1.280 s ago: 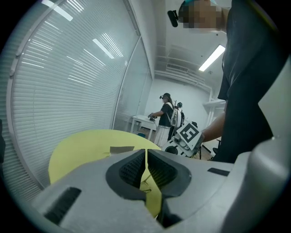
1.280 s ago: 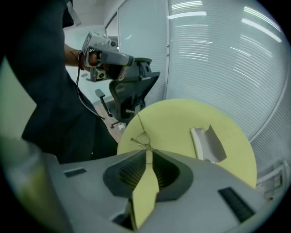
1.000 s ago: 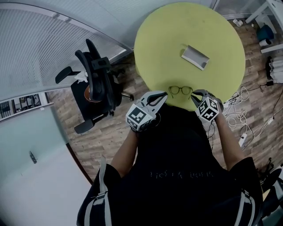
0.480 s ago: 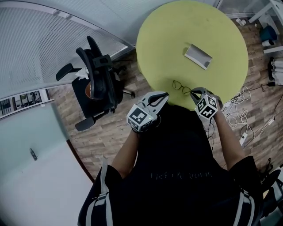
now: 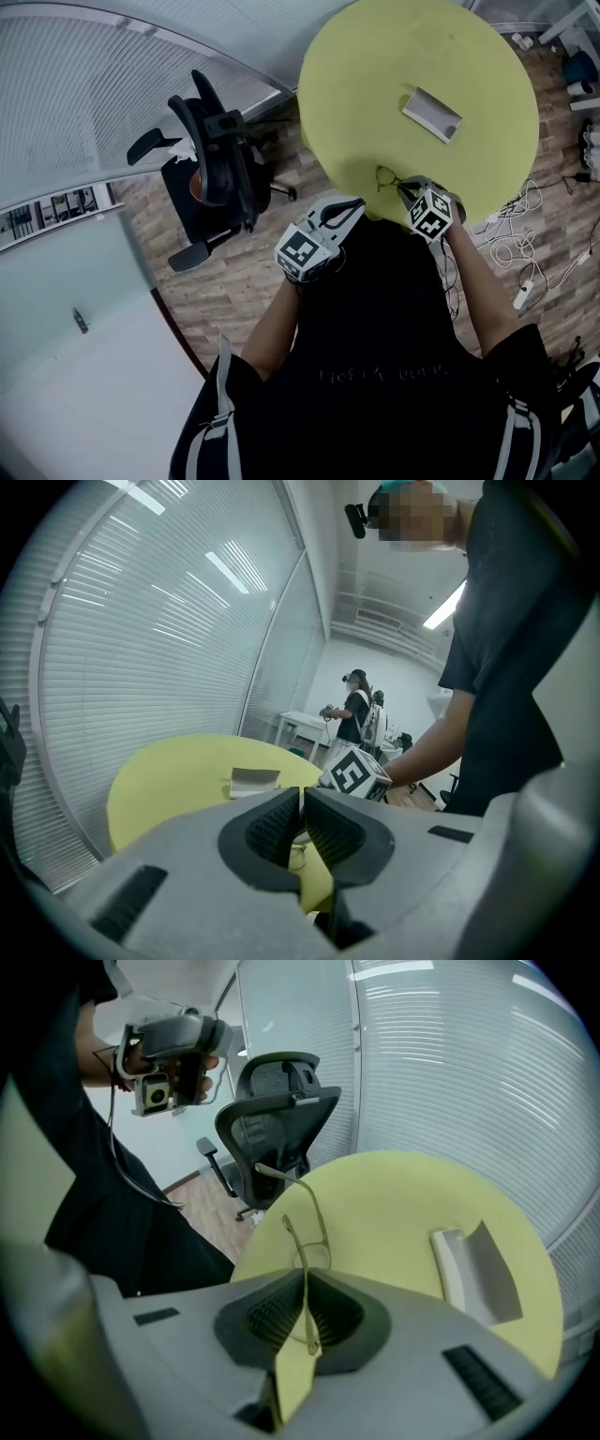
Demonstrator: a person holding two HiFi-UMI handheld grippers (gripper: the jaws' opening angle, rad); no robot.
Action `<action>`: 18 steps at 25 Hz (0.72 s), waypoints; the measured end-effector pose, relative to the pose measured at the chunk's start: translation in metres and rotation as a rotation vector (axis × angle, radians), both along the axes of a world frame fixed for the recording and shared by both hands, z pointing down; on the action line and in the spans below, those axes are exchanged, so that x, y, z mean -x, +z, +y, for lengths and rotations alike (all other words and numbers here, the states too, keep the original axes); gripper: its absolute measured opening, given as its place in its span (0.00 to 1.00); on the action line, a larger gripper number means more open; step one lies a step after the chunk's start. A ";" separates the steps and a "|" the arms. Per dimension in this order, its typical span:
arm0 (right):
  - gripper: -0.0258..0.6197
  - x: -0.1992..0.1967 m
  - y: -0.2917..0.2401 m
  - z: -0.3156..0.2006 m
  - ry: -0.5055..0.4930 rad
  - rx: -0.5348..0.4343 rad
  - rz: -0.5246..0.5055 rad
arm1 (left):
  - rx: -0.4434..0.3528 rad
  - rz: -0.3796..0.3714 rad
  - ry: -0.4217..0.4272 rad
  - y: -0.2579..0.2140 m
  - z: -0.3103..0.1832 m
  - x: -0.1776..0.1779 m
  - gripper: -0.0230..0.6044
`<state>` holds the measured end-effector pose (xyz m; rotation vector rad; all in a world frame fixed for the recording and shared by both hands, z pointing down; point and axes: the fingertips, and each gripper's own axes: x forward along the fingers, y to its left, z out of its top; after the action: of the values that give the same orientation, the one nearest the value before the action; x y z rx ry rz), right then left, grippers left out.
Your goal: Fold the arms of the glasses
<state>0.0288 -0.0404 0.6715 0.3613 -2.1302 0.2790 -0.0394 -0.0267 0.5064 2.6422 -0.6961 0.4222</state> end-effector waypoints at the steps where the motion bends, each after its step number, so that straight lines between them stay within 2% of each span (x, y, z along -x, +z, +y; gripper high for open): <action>1: 0.09 0.002 0.004 -0.002 0.004 0.005 0.008 | 0.003 -0.003 0.001 0.001 0.001 0.001 0.08; 5: 0.09 0.009 0.021 -0.009 0.047 0.054 0.011 | 0.017 -0.029 0.009 0.004 0.005 0.004 0.08; 8: 0.09 0.011 0.031 -0.014 0.078 0.084 -0.001 | 0.024 -0.019 0.014 0.005 0.008 0.003 0.08; 18: 0.09 0.013 0.048 -0.023 0.128 0.107 0.001 | 0.047 -0.008 0.029 0.013 0.008 0.000 0.08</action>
<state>0.0158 -0.0638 0.7195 0.4355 -2.0851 0.4650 -0.0394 -0.0189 0.5191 2.6111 -0.6431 0.4516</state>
